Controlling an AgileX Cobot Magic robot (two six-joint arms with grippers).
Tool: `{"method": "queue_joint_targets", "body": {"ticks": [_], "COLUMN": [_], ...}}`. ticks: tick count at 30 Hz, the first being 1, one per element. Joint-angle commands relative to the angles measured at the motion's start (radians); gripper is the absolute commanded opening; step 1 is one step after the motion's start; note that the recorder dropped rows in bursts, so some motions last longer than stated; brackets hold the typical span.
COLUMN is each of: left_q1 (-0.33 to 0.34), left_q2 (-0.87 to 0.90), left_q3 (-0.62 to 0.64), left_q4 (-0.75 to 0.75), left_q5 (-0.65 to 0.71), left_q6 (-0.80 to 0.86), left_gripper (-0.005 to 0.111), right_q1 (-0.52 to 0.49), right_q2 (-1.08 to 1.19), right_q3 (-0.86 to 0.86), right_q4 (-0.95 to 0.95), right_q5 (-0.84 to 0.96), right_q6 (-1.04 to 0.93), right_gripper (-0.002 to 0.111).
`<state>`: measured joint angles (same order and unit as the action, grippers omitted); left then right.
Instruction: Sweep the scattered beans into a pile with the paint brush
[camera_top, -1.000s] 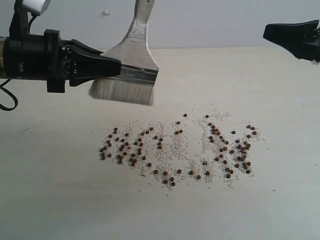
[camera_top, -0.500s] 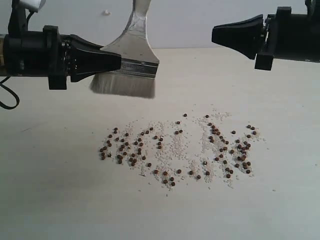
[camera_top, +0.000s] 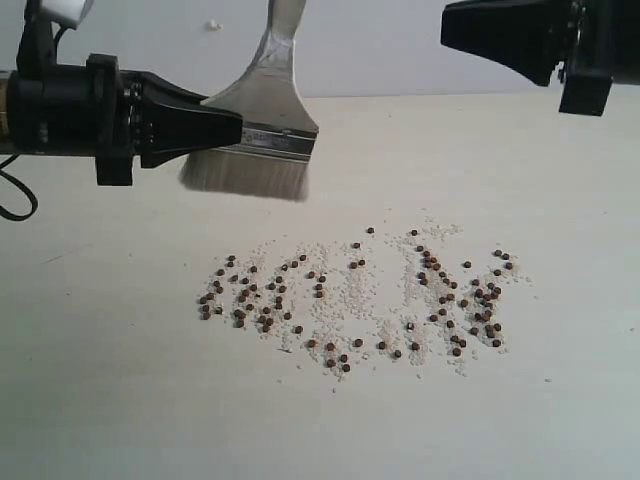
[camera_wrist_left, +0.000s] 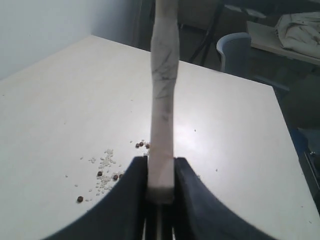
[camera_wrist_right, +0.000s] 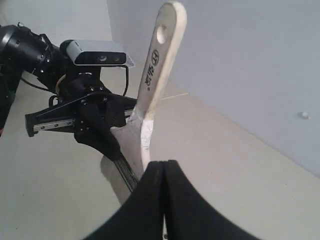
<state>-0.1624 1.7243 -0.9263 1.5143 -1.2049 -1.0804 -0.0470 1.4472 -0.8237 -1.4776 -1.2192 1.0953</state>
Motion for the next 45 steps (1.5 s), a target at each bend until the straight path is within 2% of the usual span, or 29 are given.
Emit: {"method": "queue_joint_targets", "body": {"ticks": [1,7,12,18,21,23,26,31,34,38,45], "left_q1": [0.003,0.003,0.003,0.003,0.003,0.003,0.003,0.003,0.003,0.003,0.003], "left_q2": [-0.001,0.032,0.090,0.091,0.091,0.089,0.085,0.085,0.085,0.085,0.085], "left_q3": [-0.007,-0.007,-0.007,-0.007,-0.007,-0.007,-0.007,-0.007,-0.007,-0.007,-0.007], "left_q4": [-0.005,-0.043,-0.116,-0.091,-0.079,-0.070,-0.039,-0.041,-0.037,-0.033,-0.033], "left_q5": [-0.016,-0.016,-0.016,-0.016,-0.016,-0.016,-0.016,-0.016,-0.016,-0.016,-0.016], "left_q6": [0.009,0.028,0.078,0.094,0.101,0.096,0.082,0.080,0.080,0.080,0.080], "left_gripper": [0.000,0.000,0.000,0.000,0.000,0.000,0.000,0.000,0.000,0.000,0.000], "right_q1": [0.000,0.006,0.084,0.146,0.180,0.204,0.211,0.211,0.211,0.211,0.211], "right_q2": [0.031,0.044,0.044,0.044,0.055,0.073,0.096,0.126,0.162,0.219,0.289], "right_q3": [0.040,0.040,0.040,0.040,0.011,-0.021,-0.054,-0.059,-0.086,-0.115,-0.172], "right_q4": [0.067,0.131,0.233,0.337,0.304,0.291,0.315,0.320,0.320,0.309,0.232], "right_q5": [-0.002,-0.002,-0.002,-0.002,0.045,0.110,0.189,0.121,0.091,-0.002,-0.002], "right_q6": [-0.050,0.016,0.007,-0.018,-0.021,-0.021,-0.024,-0.094,-0.073,-0.068,-0.072], "right_gripper": [0.000,0.002,0.014,0.016,0.031,0.046,0.055,0.060,0.063,0.063,0.063]}}
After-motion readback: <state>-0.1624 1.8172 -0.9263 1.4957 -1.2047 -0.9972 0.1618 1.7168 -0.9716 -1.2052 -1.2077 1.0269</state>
